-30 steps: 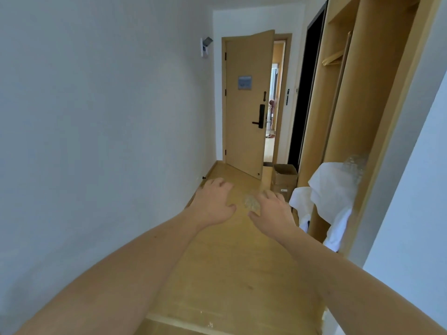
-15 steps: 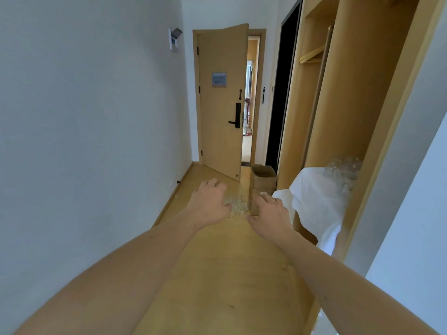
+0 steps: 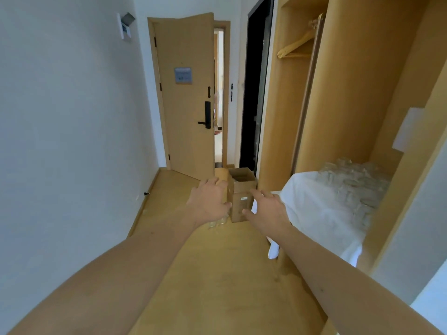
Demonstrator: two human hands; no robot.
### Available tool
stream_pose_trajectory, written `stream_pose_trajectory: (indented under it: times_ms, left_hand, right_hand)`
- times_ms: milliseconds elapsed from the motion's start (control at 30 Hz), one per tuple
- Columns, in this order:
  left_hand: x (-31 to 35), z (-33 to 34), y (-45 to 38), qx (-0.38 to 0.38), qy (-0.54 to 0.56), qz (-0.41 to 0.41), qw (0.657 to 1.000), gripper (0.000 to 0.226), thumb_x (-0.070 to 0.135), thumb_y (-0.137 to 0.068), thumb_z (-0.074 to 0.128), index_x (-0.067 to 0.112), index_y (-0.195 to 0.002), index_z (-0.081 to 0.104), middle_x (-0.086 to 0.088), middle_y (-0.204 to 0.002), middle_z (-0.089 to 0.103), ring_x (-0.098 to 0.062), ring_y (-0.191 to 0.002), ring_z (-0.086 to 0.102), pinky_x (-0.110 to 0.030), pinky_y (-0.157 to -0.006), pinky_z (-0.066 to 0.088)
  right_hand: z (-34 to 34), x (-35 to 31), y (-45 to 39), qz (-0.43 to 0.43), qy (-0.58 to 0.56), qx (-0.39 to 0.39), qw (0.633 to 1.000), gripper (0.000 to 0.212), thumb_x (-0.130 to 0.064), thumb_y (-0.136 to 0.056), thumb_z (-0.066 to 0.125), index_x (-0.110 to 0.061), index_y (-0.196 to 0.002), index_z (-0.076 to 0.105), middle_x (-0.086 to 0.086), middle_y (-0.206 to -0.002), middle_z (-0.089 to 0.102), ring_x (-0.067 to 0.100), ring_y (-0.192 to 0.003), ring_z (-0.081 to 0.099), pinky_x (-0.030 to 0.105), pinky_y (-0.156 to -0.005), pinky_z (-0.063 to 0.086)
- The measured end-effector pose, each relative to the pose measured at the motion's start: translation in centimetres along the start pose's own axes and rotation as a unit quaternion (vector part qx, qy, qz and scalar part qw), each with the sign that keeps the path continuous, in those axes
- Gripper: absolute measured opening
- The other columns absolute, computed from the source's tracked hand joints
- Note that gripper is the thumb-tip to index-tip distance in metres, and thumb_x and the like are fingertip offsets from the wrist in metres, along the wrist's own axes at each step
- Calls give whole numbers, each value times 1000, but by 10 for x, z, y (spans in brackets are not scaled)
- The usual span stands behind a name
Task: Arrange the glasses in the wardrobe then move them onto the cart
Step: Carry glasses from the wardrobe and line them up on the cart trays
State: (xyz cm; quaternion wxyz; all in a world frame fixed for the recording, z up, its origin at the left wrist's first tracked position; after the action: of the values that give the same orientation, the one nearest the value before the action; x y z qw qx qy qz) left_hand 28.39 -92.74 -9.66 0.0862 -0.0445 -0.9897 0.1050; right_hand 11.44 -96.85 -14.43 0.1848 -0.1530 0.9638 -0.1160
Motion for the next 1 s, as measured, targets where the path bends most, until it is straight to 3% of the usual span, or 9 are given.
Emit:
stream_pose_trajectory:
  times_ms: [200, 400, 500, 700, 1000]
  left_hand:
    - [-28, 20, -66, -15, 17, 38, 999, 61, 38, -94, 59, 18, -148, 43, -8, -147, 45, -31, -134, 38, -49, -105, 43]
    - [-25, 46, -127, -30, 28, 77, 996, 55, 40, -92, 64, 20, -141, 49, -6, -144, 46, -28, -135, 40, -46, -103, 43]
    - [-19, 54, -161, -26, 36, 87, 995, 52, 41, -92, 63, 19, -138, 49, -5, -139, 49, -29, -134, 41, -45, -102, 45]
    - [1, 74, -238, -27, 35, 98, 994, 63, 45, -95, 61, 20, -149, 41, -6, -151, 42, -29, -139, 36, -45, -110, 40]
    - [50, 109, -357, -34, 52, 117, 991, 59, 42, -95, 61, 16, -145, 44, -6, -146, 45, -30, -134, 39, -49, -104, 45]
  right_hand:
    - [21, 8, -49, 58, 2, 1, 998, 59, -43, -91, 59, -25, -145, 45, 2, -143, 52, 30, -128, 45, 42, -97, 44]
    - [31, 41, -94, 105, 29, -14, 994, 66, -52, -96, 54, -27, -154, 34, 1, -152, 45, 29, -134, 42, 43, -105, 42]
    - [35, 61, -119, 118, 30, -8, 993, 66, -51, -96, 55, -27, -153, 35, 1, -150, 46, 29, -132, 43, 42, -102, 43]
    - [42, 109, -180, 127, 18, 5, 992, 63, -49, -95, 58, -25, -150, 41, 3, -148, 49, 29, -134, 42, 42, -103, 43]
    - [31, 194, -259, 153, 35, 12, 988, 54, -46, -94, 59, -22, -140, 49, 2, -137, 54, 29, -128, 44, 41, -99, 44]
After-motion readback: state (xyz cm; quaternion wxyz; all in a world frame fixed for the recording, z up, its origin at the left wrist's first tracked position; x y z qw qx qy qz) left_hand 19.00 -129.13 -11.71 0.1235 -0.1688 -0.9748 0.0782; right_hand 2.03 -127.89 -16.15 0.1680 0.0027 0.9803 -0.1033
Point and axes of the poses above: each hand's wrist, its own y-axis away from the middle knuckle, its own z-axis out of the palm, x = y × z, the point moved 5 cm from there along -y, towards the middle knuckle
